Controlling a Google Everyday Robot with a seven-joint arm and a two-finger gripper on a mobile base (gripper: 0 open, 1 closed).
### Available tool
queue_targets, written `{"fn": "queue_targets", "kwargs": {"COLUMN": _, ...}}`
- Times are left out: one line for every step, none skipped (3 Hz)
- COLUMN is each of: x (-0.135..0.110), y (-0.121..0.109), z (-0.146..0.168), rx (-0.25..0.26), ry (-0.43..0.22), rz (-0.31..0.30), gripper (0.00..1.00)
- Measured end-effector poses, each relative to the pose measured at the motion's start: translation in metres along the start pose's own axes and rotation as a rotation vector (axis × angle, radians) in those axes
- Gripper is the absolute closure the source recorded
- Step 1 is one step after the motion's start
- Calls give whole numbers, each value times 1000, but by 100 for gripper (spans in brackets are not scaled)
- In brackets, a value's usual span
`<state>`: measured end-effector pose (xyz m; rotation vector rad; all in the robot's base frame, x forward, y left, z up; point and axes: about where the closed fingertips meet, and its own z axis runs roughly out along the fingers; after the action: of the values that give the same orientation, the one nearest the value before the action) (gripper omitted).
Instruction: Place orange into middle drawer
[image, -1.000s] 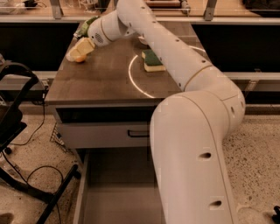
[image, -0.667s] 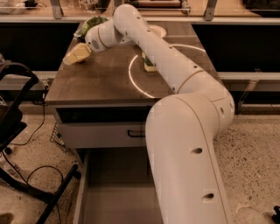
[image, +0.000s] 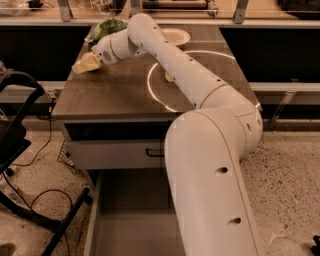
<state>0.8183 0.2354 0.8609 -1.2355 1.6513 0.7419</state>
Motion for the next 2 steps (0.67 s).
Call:
{"fn": "queue_targets", "kwargs": {"x": 1, "y": 2, "z": 3, "rx": -5, "ry": 1, "rz": 0, "gripper": 52}}
{"fn": "queue_targets", "kwargs": {"x": 2, "y": 5, "z": 8, "rx": -12, "ry": 3, "rz": 1, "gripper": 83}}
